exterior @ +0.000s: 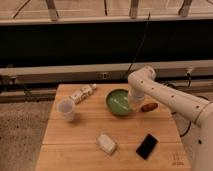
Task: Pick up the ceramic bowl
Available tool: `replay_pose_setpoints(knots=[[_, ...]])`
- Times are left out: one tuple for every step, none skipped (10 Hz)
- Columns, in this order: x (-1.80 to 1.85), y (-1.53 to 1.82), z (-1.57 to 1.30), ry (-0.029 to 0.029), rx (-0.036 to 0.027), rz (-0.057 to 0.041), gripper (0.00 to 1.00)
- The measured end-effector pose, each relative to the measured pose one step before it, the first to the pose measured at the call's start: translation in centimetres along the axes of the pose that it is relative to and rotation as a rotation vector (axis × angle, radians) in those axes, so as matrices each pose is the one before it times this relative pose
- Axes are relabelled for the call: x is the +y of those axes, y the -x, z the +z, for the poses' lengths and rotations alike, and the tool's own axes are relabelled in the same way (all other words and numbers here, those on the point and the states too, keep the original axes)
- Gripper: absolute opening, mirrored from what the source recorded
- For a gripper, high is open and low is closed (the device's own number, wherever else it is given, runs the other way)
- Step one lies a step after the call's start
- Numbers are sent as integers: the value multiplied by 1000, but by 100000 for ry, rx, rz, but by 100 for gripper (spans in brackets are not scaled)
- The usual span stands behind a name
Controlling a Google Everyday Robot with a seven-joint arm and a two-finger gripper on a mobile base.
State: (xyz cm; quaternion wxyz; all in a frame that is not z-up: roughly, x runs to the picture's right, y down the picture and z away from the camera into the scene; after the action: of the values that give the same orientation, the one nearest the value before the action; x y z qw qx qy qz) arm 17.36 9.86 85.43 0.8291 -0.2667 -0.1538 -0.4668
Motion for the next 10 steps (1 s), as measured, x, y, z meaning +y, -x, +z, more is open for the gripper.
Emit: replay_pose_setpoints(knots=[[-58,-73,347,456,-516,300,80],[138,-108,296,640,-813,728,80],[81,-18,203,369,-584,402,80],[-36,-57,89,151,-231,193,80],[65,9,298,675,-448,56,80],[43,2,360,466,-573,146,80],[44,2,268,95,-644,215,80],[76,-31,287,-197,-956,376,80],[97,-39,469,-456,-2016,994,80],[144,-104,423,-599,-2336,1635,80]])
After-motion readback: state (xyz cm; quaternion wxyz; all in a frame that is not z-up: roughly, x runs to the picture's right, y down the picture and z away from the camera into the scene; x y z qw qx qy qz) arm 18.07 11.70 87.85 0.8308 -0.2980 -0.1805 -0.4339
